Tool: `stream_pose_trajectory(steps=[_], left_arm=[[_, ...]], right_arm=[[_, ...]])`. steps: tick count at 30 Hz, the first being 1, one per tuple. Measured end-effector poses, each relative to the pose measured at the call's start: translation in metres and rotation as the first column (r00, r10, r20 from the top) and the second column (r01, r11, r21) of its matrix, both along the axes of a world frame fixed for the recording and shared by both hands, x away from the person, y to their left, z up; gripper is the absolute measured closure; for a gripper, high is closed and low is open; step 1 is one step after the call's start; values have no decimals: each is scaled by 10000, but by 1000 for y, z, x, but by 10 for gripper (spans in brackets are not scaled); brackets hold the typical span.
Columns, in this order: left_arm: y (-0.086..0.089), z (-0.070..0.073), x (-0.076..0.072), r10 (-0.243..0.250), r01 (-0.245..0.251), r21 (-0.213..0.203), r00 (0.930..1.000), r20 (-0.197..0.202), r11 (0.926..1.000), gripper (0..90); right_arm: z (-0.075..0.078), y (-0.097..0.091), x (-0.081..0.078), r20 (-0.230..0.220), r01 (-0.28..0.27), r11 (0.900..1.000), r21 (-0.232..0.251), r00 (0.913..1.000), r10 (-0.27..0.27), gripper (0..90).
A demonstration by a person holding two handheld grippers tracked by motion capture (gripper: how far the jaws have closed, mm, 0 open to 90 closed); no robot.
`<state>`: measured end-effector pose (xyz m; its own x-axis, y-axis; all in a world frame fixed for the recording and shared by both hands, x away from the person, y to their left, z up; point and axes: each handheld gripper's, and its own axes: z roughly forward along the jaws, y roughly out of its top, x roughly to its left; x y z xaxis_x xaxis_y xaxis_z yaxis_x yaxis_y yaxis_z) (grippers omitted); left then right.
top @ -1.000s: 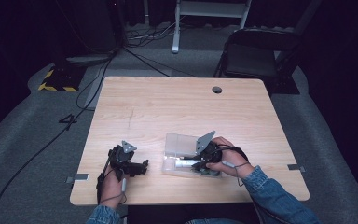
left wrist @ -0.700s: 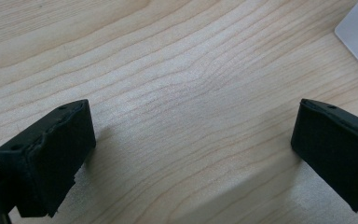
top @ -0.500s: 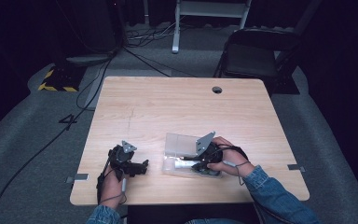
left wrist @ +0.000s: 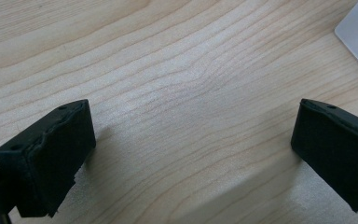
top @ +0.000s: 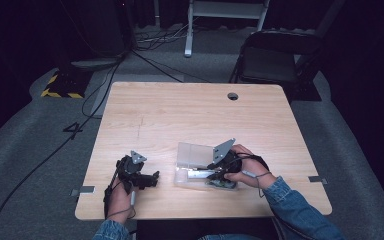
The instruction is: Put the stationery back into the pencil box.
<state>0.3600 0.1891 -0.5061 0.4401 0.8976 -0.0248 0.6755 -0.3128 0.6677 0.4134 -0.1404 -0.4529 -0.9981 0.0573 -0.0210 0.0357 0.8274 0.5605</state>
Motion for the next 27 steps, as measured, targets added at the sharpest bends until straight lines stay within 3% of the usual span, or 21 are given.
stream_pose_trajectory(steps=[7,12,16,27], left_arm=[[0,0,0,3,-3,1,10000,-5,10000,1],[0,0,0,2,-2,13,10000,-13,10000,1],[0,0,0,1,-1,9,10000,-12,10000,0],[0,0,0,2,-2,9,10000,-14,10000,0]], right_arm=[[7,-13,3,48,594,9982,-28,9982,-594,650],[9,-15,3,102,707,9975,53,9974,-707,656],[18,-21,3,104,1183,9913,578,9928,-1191,655],[35,-40,3,531,1860,9768,1060,9799,-1924,676]])
